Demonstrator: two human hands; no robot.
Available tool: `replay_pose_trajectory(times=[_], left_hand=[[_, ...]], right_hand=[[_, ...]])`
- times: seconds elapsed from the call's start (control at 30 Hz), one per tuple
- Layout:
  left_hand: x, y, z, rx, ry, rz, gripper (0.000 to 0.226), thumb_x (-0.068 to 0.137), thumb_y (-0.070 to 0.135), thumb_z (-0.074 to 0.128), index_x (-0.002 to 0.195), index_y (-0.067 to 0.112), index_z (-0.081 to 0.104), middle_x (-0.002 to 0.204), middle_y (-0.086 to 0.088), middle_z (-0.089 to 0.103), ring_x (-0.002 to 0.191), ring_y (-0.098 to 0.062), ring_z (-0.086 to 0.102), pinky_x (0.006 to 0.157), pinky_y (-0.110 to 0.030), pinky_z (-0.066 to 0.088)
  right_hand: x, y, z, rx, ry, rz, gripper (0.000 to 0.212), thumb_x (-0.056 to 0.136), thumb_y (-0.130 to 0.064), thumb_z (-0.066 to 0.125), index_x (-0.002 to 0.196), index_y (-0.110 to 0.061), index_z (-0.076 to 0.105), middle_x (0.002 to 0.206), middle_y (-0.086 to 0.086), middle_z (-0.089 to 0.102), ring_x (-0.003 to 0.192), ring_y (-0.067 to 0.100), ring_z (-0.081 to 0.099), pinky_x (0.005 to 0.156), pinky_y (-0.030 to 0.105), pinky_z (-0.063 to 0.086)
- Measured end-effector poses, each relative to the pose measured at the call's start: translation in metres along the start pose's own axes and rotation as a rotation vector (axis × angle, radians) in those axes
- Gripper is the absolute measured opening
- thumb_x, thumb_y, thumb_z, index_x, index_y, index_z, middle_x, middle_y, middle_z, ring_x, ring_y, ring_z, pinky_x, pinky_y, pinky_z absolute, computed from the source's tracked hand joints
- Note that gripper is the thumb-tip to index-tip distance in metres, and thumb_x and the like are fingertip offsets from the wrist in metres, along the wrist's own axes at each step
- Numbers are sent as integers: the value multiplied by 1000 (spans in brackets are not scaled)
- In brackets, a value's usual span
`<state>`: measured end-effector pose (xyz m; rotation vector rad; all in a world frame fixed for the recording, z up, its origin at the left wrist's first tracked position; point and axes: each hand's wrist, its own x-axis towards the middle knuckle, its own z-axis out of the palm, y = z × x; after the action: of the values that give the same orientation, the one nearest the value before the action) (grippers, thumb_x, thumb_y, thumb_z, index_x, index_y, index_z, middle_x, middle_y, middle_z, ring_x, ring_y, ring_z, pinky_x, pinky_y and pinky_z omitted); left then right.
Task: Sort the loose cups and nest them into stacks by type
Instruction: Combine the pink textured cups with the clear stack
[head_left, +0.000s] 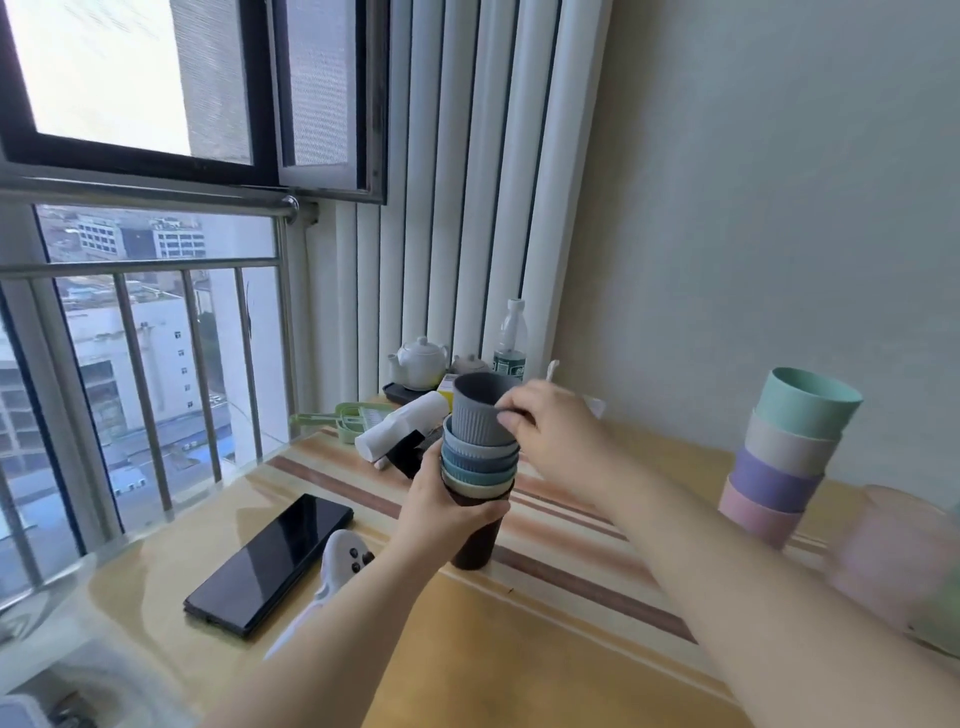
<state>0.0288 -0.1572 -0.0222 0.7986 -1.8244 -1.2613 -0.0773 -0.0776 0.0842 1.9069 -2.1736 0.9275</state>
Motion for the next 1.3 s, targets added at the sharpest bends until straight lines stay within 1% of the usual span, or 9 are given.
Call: replay_pose_trajectory(times=[0.07, 0.13, 0.37, 0.47, 0.6, 0.73, 1.03, 1.17, 1.3], left_hand=[[2, -2, 2, 7, 24, -7, 79, 50, 32, 83, 118, 35, 43, 108, 10, 64, 101, -9, 60, 92, -39, 50], [4, -3, 6, 5, 33, 8, 75, 48, 34, 83, 112, 38, 45, 105, 12, 65, 99, -7, 61, 90, -38, 51], [16, 16, 62, -25, -88, 71, 73, 50, 31, 85, 112, 30, 48, 103, 10, 65, 97, -9, 63, 85, -33, 53], [24, 28, 101, -55, -183, 101, 73, 53, 23, 87, 111, 36, 44, 103, 15, 62, 96, -5, 60, 82, -25, 50], [32, 36, 154, -107, -247, 76, 74, 48, 25, 87, 110, 31, 46, 105, 6, 65, 97, -12, 63, 89, -41, 53], [38, 38, 195, -132, -239, 79, 76, 44, 28, 85, 110, 28, 46, 103, 5, 66, 96, -15, 64, 88, -44, 53], [54, 35, 222, -81, -177, 69, 77, 57, 16, 85, 121, 18, 42, 109, -2, 62, 99, -22, 60, 90, -42, 50], [51, 31, 223, -52, -167, 74, 77, 60, 17, 84, 124, 19, 40, 111, -2, 60, 103, -23, 58, 92, -43, 49], [44, 31, 221, -47, -183, 87, 84, 64, 13, 82, 132, 21, 33, 116, 0, 54, 106, -21, 53, 94, -39, 45]], right_hand=[[-2, 10, 13, -18, -65, 37, 24, 92, -20, 48, 106, -18, 66, 108, 5, 61, 109, 24, 52, 97, 38, 38], [-8, 17, 16, 12, -74, 54, 27, 92, -20, 46, 112, -21, 65, 112, 5, 59, 113, 22, 49, 100, 41, 35], [-58, 54, -20, 118, 111, 113, 47, 90, -22, 54, 135, -24, 42, 124, -17, 37, 114, -4, 38, 97, 8, 23], [-104, 94, -50, 71, 249, 205, 44, 87, -21, 59, 127, -32, 46, 114, -16, 46, 93, -4, 52, 82, 4, 36], [-166, 147, -93, -39, 430, 343, 32, 83, -9, 62, 106, -29, 55, 99, -6, 55, 88, 6, 55, 73, 3, 40], [-203, 176, -124, -137, 536, 472, 29, 81, -7, 63, 99, -28, 54, 92, -14, 51, 81, 7, 56, 70, 5, 39], [-230, 207, -130, -166, 500, 661, 43, 77, -15, 69, 117, -20, 51, 99, -3, 53, 79, 6, 53, 71, 13, 38], [-229, 217, -117, -92, 417, 727, 81, 75, -25, 72, 141, -29, 24, 116, -5, 40, 95, 14, 51, 86, 26, 41], [-219, 219, -116, -105, 388, 673, 82, 77, -27, 70, 141, -34, 21, 121, -4, 36, 112, 16, 48, 92, 21, 34]])
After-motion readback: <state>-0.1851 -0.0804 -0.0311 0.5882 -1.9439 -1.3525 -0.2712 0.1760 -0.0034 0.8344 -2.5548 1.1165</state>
